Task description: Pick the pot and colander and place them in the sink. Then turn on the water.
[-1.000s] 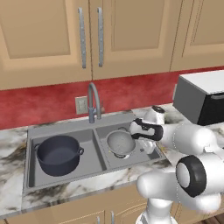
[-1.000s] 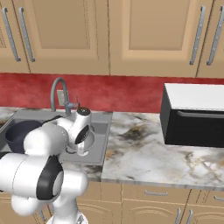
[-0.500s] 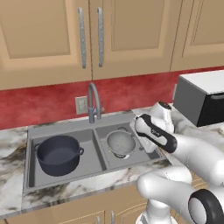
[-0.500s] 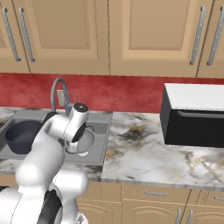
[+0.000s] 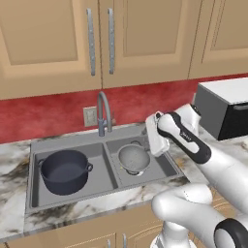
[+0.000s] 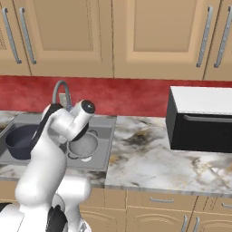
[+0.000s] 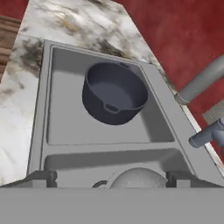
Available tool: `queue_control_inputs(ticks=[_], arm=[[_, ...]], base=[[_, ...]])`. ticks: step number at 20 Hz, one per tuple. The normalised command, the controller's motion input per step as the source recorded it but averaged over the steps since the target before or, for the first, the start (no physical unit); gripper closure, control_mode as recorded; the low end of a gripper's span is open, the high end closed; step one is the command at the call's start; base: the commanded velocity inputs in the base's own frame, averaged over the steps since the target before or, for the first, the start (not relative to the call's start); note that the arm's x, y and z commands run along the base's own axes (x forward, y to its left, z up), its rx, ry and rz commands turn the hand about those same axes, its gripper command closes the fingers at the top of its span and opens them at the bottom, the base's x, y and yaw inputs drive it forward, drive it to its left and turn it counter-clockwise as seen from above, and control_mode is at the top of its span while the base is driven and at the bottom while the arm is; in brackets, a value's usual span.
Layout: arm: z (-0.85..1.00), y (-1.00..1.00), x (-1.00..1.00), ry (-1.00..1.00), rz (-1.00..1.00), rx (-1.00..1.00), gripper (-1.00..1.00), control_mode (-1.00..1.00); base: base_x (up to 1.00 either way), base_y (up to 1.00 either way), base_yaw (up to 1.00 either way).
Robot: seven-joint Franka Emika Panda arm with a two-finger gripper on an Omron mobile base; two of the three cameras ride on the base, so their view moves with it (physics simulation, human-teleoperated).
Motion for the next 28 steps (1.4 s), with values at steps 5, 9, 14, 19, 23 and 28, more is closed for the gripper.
queue_control_inputs(ticks=[5,9,14,19,23,28], arm=[[0.20,0.04,0.22,0.00,-0.22,0.39,-1.00,-1.00],[0.00,0.12,0.47,0.00,-0.26,0.29,-1.00,-1.00],[0.02,0.10,0.66,0.00,-0.22,0.28,-1.00,-1.00],[0.28,0.12,0.77,0.00,-0.22,0.25,-1.00,-1.00],[0.07,0.01,0.69,0.00,-0.12,0.23,-1.00,-1.00],[-0.50,-0.15,0.62,-0.04,0.05,0.18,-1.00,-1.00]], base=[[0.00,0.00,0.00],[0.00,0.00,0.00],[0.00,0.00,0.00],[0.00,0.00,0.00],[0.00,0.00,0.00],[0.00,0.00,0.00]])
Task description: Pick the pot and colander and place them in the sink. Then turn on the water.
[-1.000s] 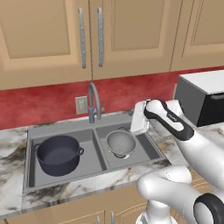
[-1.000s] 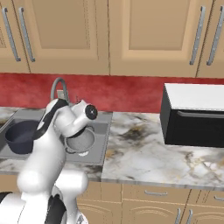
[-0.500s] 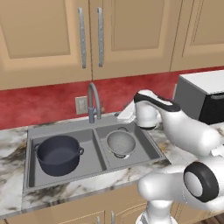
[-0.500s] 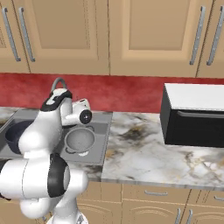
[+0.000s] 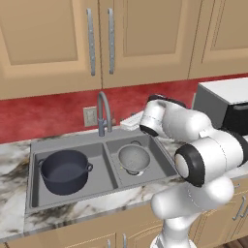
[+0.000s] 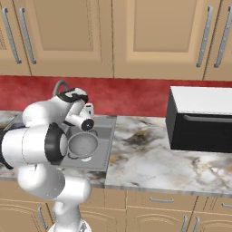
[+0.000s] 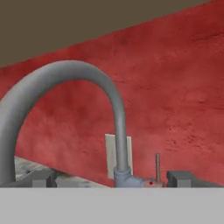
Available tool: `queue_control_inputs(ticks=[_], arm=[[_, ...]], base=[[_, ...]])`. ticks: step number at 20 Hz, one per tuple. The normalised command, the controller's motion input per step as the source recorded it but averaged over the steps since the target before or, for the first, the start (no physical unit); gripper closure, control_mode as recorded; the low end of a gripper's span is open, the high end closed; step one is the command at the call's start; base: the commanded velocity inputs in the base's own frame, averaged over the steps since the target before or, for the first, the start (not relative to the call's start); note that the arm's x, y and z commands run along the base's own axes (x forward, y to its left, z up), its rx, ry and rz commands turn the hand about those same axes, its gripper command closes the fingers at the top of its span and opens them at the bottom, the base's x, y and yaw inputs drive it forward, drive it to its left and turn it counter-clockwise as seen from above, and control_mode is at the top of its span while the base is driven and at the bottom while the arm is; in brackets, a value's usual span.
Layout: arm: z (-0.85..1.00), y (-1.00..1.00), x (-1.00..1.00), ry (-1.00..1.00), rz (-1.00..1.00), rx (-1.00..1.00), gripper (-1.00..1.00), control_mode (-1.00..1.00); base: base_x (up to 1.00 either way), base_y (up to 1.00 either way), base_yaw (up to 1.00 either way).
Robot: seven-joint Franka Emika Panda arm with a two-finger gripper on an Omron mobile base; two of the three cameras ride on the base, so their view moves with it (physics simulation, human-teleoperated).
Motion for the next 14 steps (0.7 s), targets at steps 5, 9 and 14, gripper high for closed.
queue_control_inputs(ticks=[5,9,14], arm=[[-0.50,-0.11,0.64,-0.07,0.14,0.14,-1.00,-1.00],[0.00,0.00,0.55,-0.05,0.11,0.16,-1.00,-1.00],[0.17,0.09,0.43,0.00,0.10,0.12,-1.00,-1.00]], base=[[0.00,0.00,0.00],[0.00,0.00,0.00],[0.00,0.00,0.00]])
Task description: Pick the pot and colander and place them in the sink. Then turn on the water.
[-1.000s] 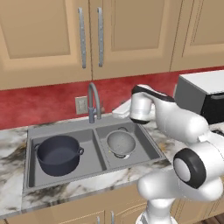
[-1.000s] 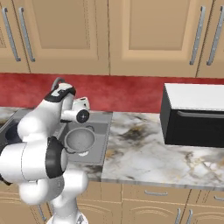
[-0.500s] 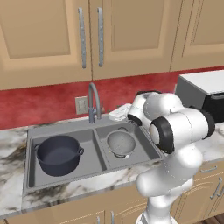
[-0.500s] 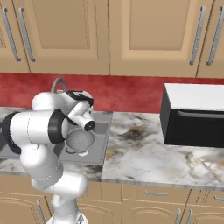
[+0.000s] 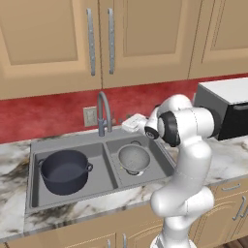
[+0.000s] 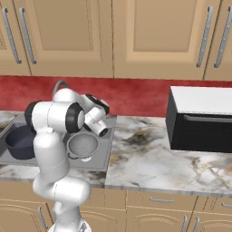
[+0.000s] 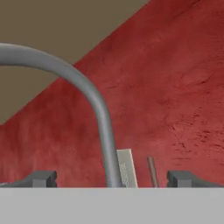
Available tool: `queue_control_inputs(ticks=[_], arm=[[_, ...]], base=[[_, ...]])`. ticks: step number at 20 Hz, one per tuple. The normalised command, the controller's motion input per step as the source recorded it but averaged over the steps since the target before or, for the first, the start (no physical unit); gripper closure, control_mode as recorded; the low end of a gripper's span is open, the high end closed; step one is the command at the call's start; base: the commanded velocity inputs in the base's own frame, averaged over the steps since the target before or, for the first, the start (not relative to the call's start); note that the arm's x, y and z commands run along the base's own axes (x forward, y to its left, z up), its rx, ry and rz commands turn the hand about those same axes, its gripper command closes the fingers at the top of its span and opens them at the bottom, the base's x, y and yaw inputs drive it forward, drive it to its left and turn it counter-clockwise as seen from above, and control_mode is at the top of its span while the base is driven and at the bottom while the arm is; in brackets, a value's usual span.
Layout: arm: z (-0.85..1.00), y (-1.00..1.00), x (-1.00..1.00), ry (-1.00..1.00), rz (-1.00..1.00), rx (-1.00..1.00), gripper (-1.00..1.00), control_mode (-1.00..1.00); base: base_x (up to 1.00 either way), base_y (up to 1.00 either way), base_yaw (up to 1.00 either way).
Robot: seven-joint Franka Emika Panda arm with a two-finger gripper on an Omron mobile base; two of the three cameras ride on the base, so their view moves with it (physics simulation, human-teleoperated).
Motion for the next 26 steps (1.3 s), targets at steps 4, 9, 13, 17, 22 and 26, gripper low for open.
queue_control_inputs(ticks=[4,9,13,17,22,26], arm=[[0.27,0.38,0.41,0.00,0.01,0.01,-1.00,-1.00],[-0.18,0.31,0.34,0.03,0.00,-0.06,-1.00,-1.00],[-0.34,0.08,0.40,0.02,0.00,-0.04,-1.00,-1.00],[-0.11,0.02,0.52,0.00,0.00,-0.02,-1.00,-1.00],[-0.10,0.09,0.50,0.00,0.00,-0.03,-1.00,-1.00],[-0.06,0.15,0.45,0.00,-0.02,-0.04,-1.00,-1.00]], base=[[0.00,0.00,0.00],[0.00,0.00,0.00],[0.00,0.00,0.00],[0.00,0.00,0.00],[0.00,0.00,0.00],[0.00,0.00,0.00]])
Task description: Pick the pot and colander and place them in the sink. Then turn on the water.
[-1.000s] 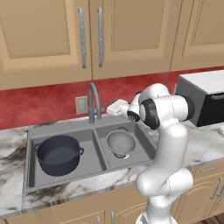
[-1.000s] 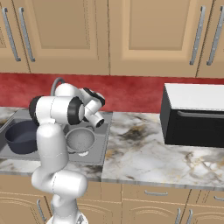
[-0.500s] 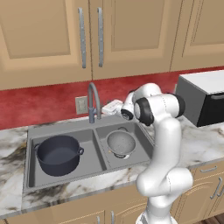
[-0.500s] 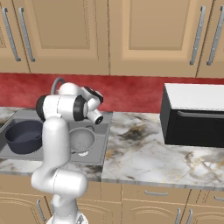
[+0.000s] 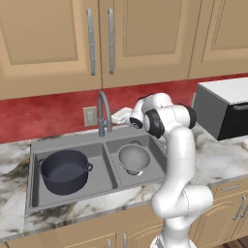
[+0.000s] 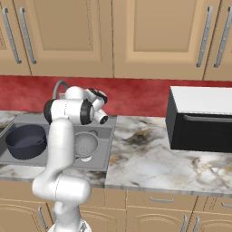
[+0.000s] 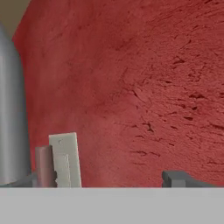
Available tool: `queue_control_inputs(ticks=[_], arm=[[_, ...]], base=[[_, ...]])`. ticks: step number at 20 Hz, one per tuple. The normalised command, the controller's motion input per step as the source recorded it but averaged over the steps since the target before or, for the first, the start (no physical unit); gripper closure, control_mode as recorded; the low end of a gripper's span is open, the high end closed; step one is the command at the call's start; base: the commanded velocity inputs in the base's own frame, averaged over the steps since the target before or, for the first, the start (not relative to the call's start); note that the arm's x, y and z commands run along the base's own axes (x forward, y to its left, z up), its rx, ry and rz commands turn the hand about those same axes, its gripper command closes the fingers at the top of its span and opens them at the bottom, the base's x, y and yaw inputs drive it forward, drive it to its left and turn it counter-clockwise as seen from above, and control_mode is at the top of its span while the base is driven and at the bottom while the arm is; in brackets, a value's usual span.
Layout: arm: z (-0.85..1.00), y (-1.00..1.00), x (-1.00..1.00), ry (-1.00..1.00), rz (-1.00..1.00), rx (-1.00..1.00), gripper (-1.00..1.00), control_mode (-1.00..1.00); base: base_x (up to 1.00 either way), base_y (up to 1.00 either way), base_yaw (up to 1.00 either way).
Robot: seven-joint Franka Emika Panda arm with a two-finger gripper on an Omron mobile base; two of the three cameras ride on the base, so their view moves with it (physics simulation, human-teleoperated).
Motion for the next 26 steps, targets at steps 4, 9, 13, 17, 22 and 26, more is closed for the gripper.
queue_control_inputs(ticks=[4,9,13,17,22,26], arm=[[-0.06,0.13,0.33,0.00,-0.07,-0.06,-1.00,-1.00],[0.00,0.02,0.04,0.05,-0.13,-0.01,1.00,-1.00],[0.01,-0.23,0.00,0.20,-0.20,0.07,1.00,-1.00],[0.00,-0.38,-0.04,0.28,-0.22,0.12,1.00,-1.00],[0.00,-0.60,-0.14,0.34,-0.15,0.31,1.00,-1.00],[0.00,-0.72,-0.16,0.40,-0.15,0.38,1.00,-1.00]], base=[[0.00,0.00,0.00],[0.00,0.00,0.00],[0.00,0.00,0.00],[0.00,0.00,0.00],[0.00,0.00,0.00],[0.00,0.00,0.00]])
